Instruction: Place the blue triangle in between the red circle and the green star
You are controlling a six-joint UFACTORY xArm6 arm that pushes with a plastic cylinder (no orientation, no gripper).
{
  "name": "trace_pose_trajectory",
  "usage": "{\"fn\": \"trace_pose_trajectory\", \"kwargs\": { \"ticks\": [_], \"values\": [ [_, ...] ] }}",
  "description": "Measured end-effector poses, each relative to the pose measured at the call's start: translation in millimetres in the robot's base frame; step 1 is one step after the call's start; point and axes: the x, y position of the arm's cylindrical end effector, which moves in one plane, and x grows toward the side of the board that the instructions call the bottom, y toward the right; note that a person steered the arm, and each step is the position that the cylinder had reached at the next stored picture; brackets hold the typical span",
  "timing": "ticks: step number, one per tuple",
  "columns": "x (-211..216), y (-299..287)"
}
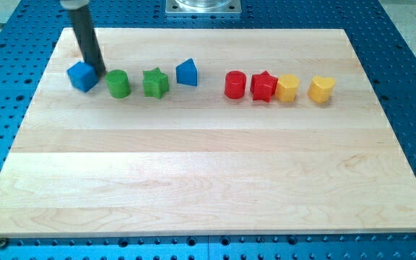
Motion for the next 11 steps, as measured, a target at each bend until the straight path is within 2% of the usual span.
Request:
{"fn": "trace_pose_trajectory", "kwargs": {
  "ticks": [1,2,3,4,6,7,8,9,11],
  "values": [
    [-35,-9],
    [-42,-5],
    [-61,91],
    [-58,132],
    [-6,144],
    [-9,156],
    [-40,148],
    [-26,170],
    [2,173]
  ]
}}
